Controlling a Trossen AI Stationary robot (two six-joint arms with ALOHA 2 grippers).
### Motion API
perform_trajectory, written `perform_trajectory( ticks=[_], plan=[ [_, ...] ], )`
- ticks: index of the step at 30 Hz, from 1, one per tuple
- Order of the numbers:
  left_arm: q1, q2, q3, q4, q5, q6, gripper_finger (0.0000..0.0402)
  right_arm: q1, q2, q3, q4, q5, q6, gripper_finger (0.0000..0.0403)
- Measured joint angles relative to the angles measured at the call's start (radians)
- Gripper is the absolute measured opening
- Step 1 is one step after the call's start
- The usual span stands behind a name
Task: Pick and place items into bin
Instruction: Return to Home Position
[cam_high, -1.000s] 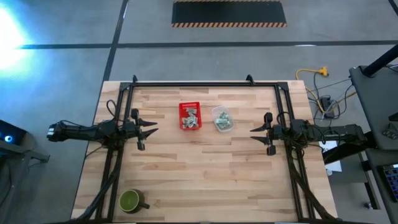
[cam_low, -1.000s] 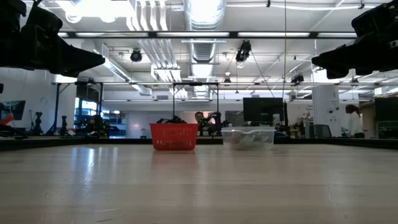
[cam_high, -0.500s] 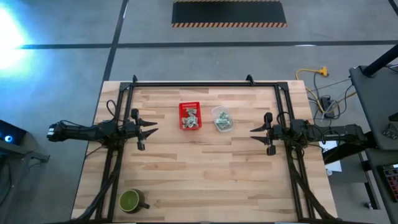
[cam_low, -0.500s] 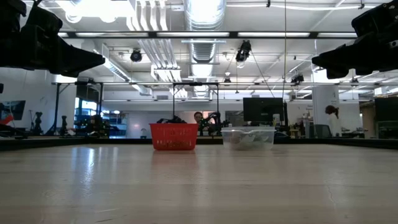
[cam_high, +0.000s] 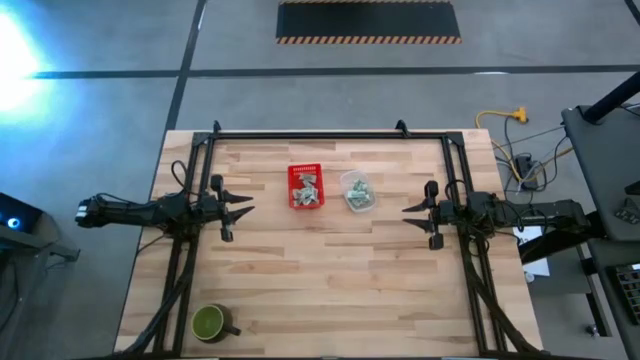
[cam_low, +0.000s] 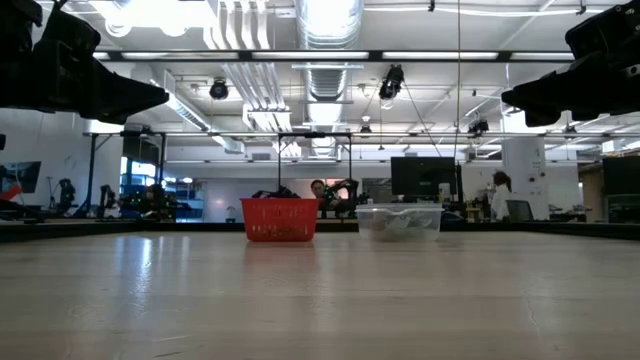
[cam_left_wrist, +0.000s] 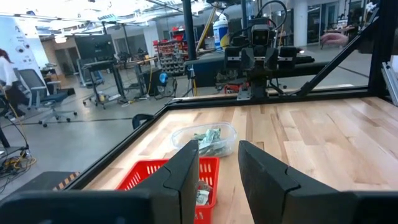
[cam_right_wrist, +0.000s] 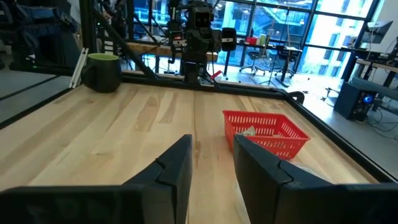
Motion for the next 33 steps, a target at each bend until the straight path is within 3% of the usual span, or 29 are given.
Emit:
perform_trajectory(
  ticks=[33],
  plan=[
    [0.0,0.0,0.0,0.0,0.0,0.0,0.0097,0.0,0.0,0.0,0.0,0.0,0.0,0.0095]
  ],
)
